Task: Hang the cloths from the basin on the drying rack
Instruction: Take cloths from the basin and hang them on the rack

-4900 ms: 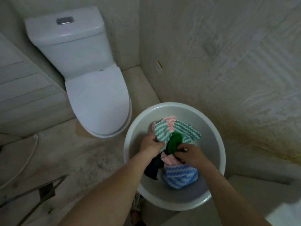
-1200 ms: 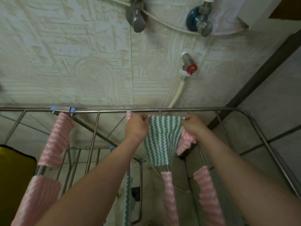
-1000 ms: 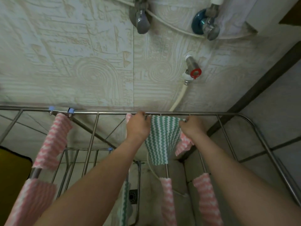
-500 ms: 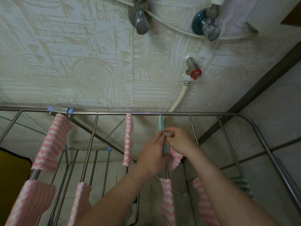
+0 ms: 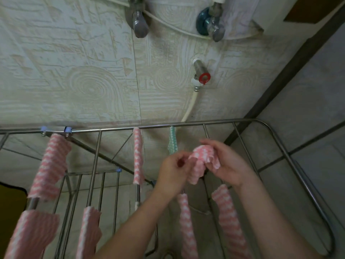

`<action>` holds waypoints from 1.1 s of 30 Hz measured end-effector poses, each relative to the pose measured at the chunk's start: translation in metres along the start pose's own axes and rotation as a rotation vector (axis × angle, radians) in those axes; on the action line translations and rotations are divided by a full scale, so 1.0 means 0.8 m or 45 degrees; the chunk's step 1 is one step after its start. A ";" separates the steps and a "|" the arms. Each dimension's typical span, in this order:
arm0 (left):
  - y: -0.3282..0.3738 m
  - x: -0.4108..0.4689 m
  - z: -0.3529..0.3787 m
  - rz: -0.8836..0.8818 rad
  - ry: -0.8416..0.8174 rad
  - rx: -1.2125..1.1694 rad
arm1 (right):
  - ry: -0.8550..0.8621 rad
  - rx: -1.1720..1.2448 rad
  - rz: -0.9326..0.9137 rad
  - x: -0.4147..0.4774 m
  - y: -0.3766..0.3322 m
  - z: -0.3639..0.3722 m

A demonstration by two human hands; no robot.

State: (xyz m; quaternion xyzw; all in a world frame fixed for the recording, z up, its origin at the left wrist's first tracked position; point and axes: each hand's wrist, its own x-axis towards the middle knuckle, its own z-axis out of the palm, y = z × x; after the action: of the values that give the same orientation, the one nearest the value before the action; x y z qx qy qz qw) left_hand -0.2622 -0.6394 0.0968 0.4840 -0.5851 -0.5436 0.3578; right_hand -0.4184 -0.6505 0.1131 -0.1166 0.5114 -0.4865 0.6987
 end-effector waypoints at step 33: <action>0.146 0.032 0.023 0.063 -0.308 0.255 | 0.022 -1.237 -0.745 -0.108 -0.042 -0.043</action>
State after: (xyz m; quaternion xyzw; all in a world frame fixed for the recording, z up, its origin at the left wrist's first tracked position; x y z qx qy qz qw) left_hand -0.3072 -0.6657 0.2058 0.4337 -0.6869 -0.5278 0.2479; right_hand -0.4662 -0.5867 0.1718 -0.5575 0.6286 -0.3698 0.3965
